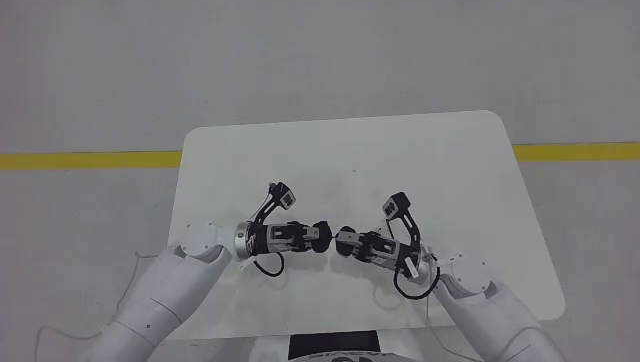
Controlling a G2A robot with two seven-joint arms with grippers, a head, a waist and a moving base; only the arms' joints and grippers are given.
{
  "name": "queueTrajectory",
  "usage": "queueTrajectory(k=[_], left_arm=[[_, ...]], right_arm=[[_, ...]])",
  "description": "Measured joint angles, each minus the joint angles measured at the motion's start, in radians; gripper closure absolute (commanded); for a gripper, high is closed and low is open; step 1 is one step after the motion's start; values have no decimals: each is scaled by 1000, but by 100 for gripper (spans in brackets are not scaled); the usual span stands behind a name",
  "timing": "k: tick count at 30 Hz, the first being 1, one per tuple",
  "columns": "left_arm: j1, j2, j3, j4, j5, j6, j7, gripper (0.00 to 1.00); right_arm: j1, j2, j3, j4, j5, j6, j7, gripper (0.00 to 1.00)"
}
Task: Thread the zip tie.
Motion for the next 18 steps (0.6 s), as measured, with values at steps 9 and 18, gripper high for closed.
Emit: queueTrajectory(k=[9, 18], left_arm=[[-6, 0, 8, 3, -2, 0, 0, 90], [-8, 0, 11, 6, -4, 0, 1, 90]], right_arm=[[9, 0, -7, 4, -1, 8, 5, 100], [11, -1, -10, 7, 0, 6, 5, 100]])
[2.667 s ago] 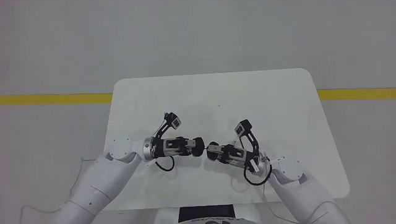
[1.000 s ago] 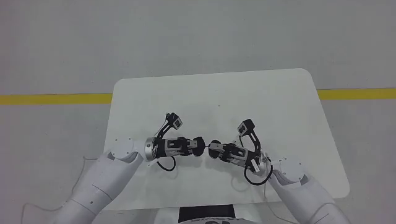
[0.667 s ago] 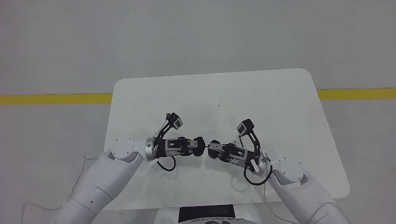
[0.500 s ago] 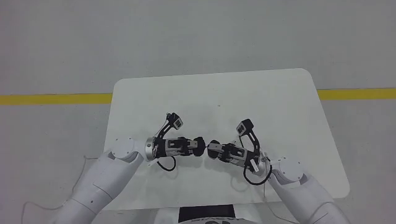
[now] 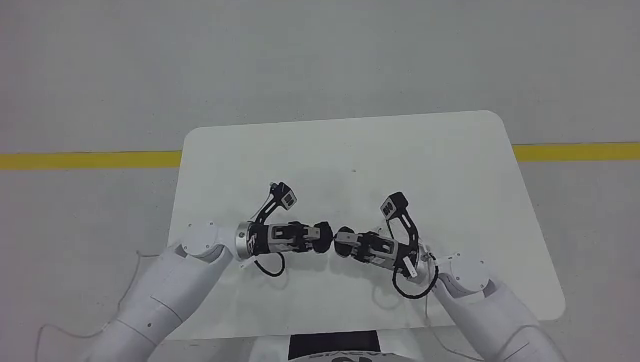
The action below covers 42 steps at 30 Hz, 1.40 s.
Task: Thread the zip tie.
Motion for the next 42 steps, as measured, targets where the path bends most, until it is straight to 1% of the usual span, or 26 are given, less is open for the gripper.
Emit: queueTrajectory(k=[10, 12, 15, 25, 26, 27, 33, 42], left_arm=[[4, 2, 1, -1, 2, 0, 1, 92], [5, 2, 2, -2, 4, 0, 0, 94], [5, 2, 3, -2, 6, 0, 0, 100], [3, 3, 6, -3, 7, 0, 0, 100], [3, 3, 6, -3, 7, 0, -1, 100], [3, 3, 6, -3, 6, 0, -1, 100], [4, 4, 4, -4, 7, 0, 0, 100], [8, 6, -2, -7, 10, 0, -14, 100]], right_arm=[[-2, 1, 0, 2, -1, -2, 1, 100], [-2, 1, 0, 2, -1, -2, 2, 100], [-3, 2, 0, 2, 0, -3, 2, 100], [-5, 3, 2, 2, 2, -3, 7, 100], [-5, 3, 2, 2, 3, -3, 7, 58], [-6, 3, 2, 3, 8, -1, 7, 0], [-10, 4, 14, 3, 37, -2, 3, 0], [-36, 10, 60, 0, 55, -16, -32, 0]])
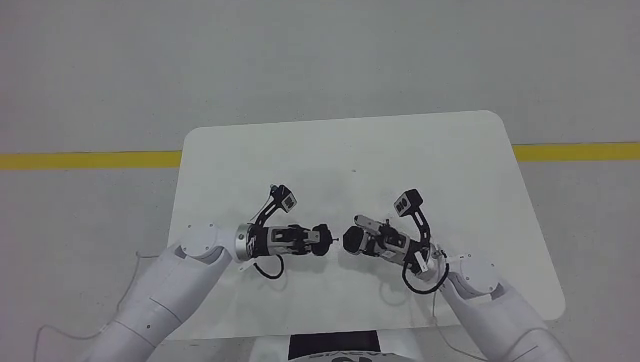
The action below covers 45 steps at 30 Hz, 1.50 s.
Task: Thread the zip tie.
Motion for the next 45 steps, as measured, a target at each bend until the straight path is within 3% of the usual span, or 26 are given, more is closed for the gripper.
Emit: queueTrajectory(k=[15, 19, 26, 35, 45], left_arm=[[0, -1, 2, -3, -14, 0, -26, 100], [10, 0, 2, -6, -6, 0, 7, 100], [38, 4, -52, -1, -3, 0, -34, 100], [63, -11, -122, -19, 41, 0, -124, 100], [63, -12, -126, -21, 49, 1, -122, 100]], right_arm=[[-9, 2, 13, -4, 12, -1, 3, 0], [-9, 2, 13, -4, 12, -1, 3, 0], [-9, 2, 21, -13, -9, 5, -29, 0], [-32, 17, 80, -47, -111, 20, -37, 0], [-33, 22, 90, -58, -141, 35, -11, 0]])
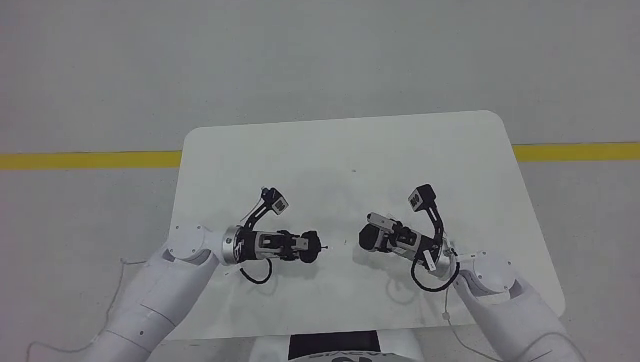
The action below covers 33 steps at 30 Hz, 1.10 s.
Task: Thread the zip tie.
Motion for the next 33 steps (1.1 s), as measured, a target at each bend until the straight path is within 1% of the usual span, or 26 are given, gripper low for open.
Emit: queueTrajectory(k=[3, 5, 7, 10, 13, 15, 18, 22, 30, 33], left_arm=[[4, 2, -9, 20, 18, -1, 53, 100], [11, 5, -28, 32, 4, -1, 54, 100], [20, 8, -46, 39, -4, -1, 34, 100], [34, 9, -77, 54, 0, -1, -18, 100], [39, 7, -91, 52, 8, -1, -78, 100], [40, 4, -92, 47, 9, -1, -94, 100], [38, 2, -84, 39, 9, -1, -91, 100], [32, 1, -67, 15, 10, -1, -91, 100], [32, 1, -67, 15, 10, 0, -90, 100], [36, 0, -67, 21, -14, 0, -59, 100]], right_arm=[[0, 0, 0, 0, 0, 0, 0, 0], [0, 0, 0, 0, 0, 0, 0, 0], [0, 0, 0, 0, 0, 0, 0, 0], [0, 0, 0, 0, 0, 0, 0, 0], [0, 0, 0, 0, 0, 0, 0, 0], [0, 0, 0, 0, 0, 0, 0, 0], [0, 0, 0, 0, 0, 0, 0, 0], [0, 0, 0, 0, 0, 0, 0, 0], [0, 0, 0, 0, 0, 0, 0, 0], [0, 0, 0, 0, 0, 0, 0, 0]])
